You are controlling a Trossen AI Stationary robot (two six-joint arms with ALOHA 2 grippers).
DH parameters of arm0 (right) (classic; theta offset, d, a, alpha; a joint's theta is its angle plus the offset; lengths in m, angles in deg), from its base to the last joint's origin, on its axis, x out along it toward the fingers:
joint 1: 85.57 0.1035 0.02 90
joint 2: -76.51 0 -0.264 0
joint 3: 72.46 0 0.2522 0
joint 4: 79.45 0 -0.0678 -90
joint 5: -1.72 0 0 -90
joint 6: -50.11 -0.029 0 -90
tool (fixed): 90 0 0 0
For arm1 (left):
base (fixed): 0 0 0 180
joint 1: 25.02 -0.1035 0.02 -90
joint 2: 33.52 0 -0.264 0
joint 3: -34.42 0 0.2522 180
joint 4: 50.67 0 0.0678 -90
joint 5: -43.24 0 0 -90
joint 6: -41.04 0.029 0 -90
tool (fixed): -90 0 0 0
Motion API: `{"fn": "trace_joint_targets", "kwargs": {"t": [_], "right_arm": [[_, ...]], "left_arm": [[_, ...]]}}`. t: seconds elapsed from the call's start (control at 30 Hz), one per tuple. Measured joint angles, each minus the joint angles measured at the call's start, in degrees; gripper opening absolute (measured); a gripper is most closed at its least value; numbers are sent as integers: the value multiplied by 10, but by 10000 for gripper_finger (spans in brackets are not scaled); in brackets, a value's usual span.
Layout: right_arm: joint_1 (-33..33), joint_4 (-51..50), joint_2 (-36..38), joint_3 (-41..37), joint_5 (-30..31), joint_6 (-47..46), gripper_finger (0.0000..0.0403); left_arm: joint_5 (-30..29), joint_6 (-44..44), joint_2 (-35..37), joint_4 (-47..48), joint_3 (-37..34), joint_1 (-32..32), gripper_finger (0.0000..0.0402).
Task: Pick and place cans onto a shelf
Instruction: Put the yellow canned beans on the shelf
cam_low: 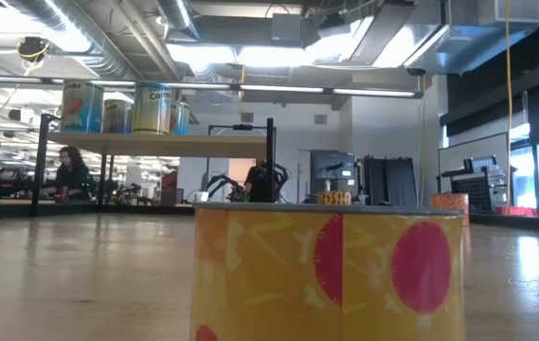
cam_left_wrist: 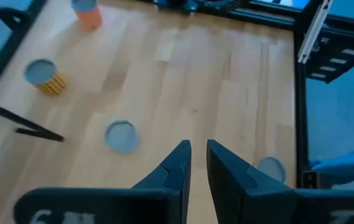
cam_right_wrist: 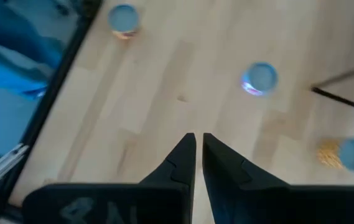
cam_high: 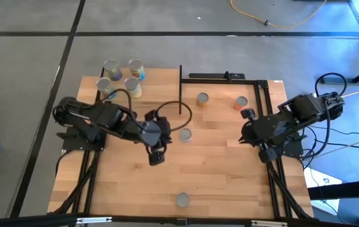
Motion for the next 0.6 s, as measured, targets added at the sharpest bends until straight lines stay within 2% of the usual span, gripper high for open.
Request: {"fn": "trace_joint_targets", "kwargs": {"t": [0.13, 0.3, 0.5, 0.6], "right_arm": [[0, 27, 0, -10, -39, 30, 32], [0, 42, 0, -11, -39, 38, 32], [0, 65, 0, -11, -36, -26, 32], [0, 67, 0, -11, 4, -74, 32]], "left_arm": [[3, -36, -25, -17, 1, 21, 45], [5, -55, -44, -17, 0, 52, 45], [-15, -66, -58, -17, -1, 81, 45], [-37, -68, -54, -14, 0, 95, 45]]}}
